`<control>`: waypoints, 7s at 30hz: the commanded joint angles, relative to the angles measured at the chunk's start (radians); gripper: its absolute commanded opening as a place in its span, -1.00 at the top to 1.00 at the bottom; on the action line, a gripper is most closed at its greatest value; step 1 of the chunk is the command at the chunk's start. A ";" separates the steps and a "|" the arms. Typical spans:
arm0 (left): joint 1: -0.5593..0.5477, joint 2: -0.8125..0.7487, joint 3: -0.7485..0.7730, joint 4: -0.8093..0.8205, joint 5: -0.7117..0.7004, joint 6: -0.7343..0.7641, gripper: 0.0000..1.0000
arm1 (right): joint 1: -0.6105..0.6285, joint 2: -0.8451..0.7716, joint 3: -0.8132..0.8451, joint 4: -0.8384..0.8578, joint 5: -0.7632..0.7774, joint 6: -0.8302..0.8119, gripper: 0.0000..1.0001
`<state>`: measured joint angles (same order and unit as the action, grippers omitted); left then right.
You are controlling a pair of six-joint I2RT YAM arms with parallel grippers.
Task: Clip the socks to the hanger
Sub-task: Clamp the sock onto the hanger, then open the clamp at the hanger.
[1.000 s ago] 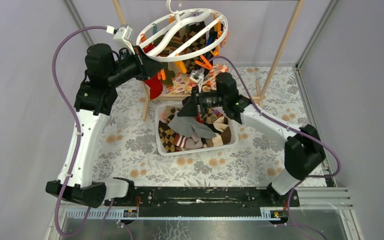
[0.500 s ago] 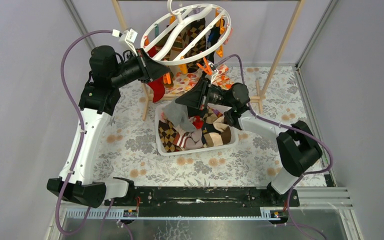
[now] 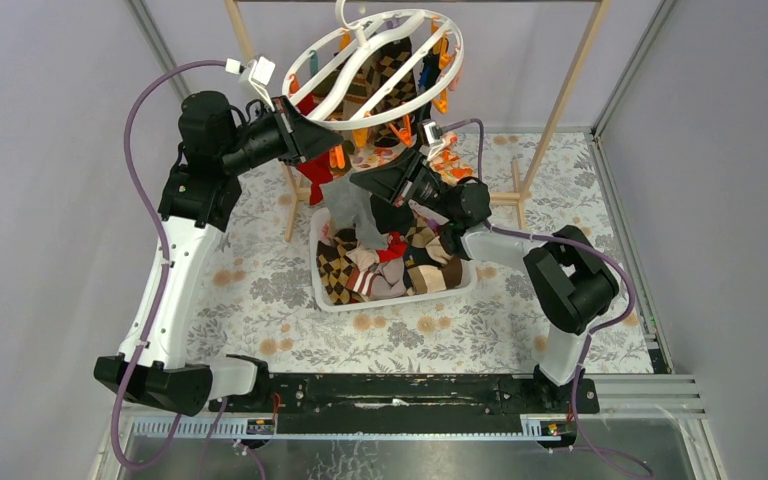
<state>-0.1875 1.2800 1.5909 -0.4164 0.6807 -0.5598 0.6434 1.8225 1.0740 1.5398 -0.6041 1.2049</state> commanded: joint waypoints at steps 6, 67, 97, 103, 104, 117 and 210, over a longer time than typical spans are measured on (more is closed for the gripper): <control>0.012 -0.019 -0.013 0.062 0.114 -0.033 0.94 | 0.012 -0.003 0.094 0.175 0.050 0.058 1.00; 0.025 -0.067 -0.041 0.024 0.091 0.064 0.28 | 0.029 -0.005 0.151 0.129 0.127 0.033 -0.15; 0.025 -0.085 -0.014 -0.046 0.042 0.166 0.85 | -0.128 -0.263 0.054 -0.358 0.211 -0.422 -0.54; 0.025 -0.093 -0.014 -0.057 0.033 0.173 0.84 | -0.125 -0.188 0.126 -0.258 0.165 -0.331 -0.44; 0.025 -0.093 -0.013 -0.060 0.030 0.174 0.84 | -0.120 -0.180 0.134 -0.247 0.155 -0.324 -0.43; 0.025 -0.093 0.009 -0.081 0.007 0.183 0.83 | -0.025 -0.232 0.142 -0.357 0.212 -0.546 -0.26; 0.084 0.074 0.135 -0.202 -0.275 0.295 0.16 | 0.131 -0.846 -0.579 -0.747 0.719 -0.868 -0.73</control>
<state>-0.1120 1.3174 1.6730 -0.5056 0.2493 -0.3214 0.7822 1.0302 0.4816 0.9375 0.0456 0.4152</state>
